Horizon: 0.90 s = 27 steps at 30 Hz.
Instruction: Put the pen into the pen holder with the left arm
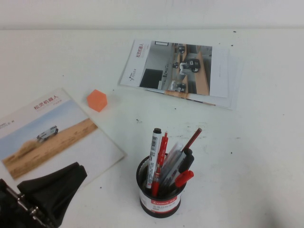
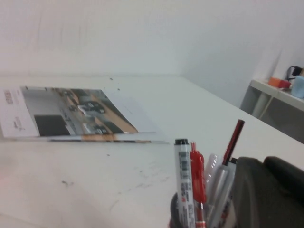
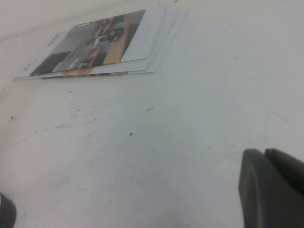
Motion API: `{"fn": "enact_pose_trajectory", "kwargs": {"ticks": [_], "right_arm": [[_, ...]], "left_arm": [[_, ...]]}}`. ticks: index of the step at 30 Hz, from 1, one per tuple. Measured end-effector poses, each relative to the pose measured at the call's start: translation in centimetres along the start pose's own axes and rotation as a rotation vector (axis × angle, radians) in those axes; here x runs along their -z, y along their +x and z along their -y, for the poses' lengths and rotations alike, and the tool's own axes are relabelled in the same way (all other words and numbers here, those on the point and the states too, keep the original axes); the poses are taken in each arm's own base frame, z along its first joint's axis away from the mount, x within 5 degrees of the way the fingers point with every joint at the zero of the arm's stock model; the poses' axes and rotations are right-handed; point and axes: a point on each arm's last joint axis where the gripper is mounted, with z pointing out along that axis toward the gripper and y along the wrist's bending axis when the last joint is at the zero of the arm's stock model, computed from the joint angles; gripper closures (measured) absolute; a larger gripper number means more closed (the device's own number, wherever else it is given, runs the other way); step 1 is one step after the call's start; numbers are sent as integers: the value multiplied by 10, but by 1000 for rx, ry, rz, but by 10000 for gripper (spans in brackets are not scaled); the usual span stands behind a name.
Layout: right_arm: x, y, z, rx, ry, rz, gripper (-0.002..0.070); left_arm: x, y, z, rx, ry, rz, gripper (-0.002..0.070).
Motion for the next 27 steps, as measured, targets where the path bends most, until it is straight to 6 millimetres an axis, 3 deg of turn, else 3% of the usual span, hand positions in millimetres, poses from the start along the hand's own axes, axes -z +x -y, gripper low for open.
{"fn": "enact_pose_trajectory", "kwargs": {"ticks": [12,21,27], "right_arm": [[0,0,0,0,0,0,698],[0,0,0,0,0,0,698],[0,0,0,0,0,0,698]], "left_arm": [[1,-4,-2,-129,-25,54,676],[26,13,-37,-112,-281,189,676],[39,12,-43,-161,-351,192,676]]}}
